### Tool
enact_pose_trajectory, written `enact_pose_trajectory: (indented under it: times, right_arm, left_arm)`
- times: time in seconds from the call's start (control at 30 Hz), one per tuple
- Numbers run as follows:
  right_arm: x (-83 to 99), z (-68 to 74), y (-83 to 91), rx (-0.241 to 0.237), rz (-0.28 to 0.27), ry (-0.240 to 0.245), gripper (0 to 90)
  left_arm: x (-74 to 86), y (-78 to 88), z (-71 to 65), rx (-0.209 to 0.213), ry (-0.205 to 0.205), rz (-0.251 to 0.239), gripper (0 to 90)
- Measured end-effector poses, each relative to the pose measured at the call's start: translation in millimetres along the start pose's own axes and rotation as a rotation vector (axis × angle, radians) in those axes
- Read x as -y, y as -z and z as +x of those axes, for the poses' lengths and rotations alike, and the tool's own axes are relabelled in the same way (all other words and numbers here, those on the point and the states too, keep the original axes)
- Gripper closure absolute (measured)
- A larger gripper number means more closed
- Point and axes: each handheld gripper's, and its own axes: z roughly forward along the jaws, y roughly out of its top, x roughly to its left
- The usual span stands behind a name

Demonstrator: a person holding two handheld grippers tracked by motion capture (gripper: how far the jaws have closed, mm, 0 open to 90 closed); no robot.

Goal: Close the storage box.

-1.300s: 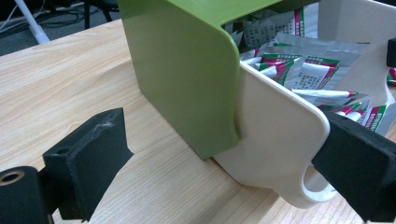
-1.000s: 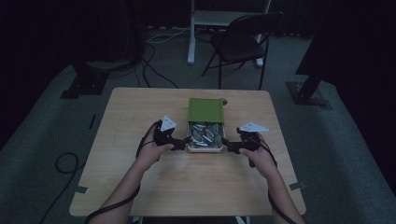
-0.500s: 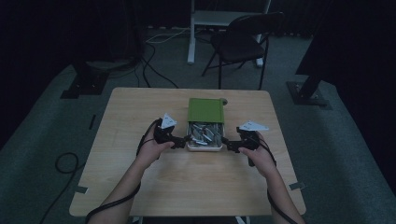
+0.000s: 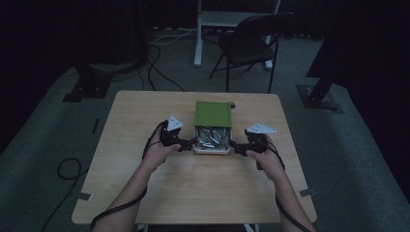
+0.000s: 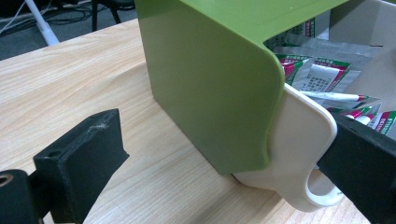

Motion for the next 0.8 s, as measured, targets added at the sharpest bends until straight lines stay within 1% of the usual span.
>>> enact_pose_trajectory:
  times: [0.17,0.2,0.43,0.57,0.6,0.7,0.8]
  right_arm:
    - [-0.8,-1.4,-1.8,0.001,-0.001,-0.011,12.0]
    - [-1.1,-2.1,-2.5,0.003,-0.001,-0.017,12.0]
    - [-3.3,-3.5,-5.5,0.018,-0.002,-0.019,12.0]
    - [-4.2,-4.0,-6.9,0.025,-0.003,-0.025,12.0]
    - [-4.2,-4.4,-7.8,0.028,-0.006,-0.034,12.0]
    - [-4.4,-4.8,-8.6,0.031,-0.008,-0.039,12.0]
    - [-5.9,-4.9,-10.0,0.043,-0.007,-0.037,12.0]
  left_arm:
    - [-0.5,-1.4,1.4,-0.001,0.002,-0.001,3.4]
    - [-0.6,-2.5,2.4,0.001,0.009,-0.001,3.4]
    - [-2.1,-6.0,4.4,-0.007,0.014,-0.003,3.4]
    - [-2.0,-8.4,6.1,-0.009,0.028,-0.007,3.4]
    - [-1.9,-9.4,6.6,-0.010,0.032,-0.010,3.4]
    - [-2.7,-10.2,7.4,-0.013,0.030,-0.006,3.4]
    - [-4.3,-12.5,8.1,-0.019,0.026,-0.003,3.5]
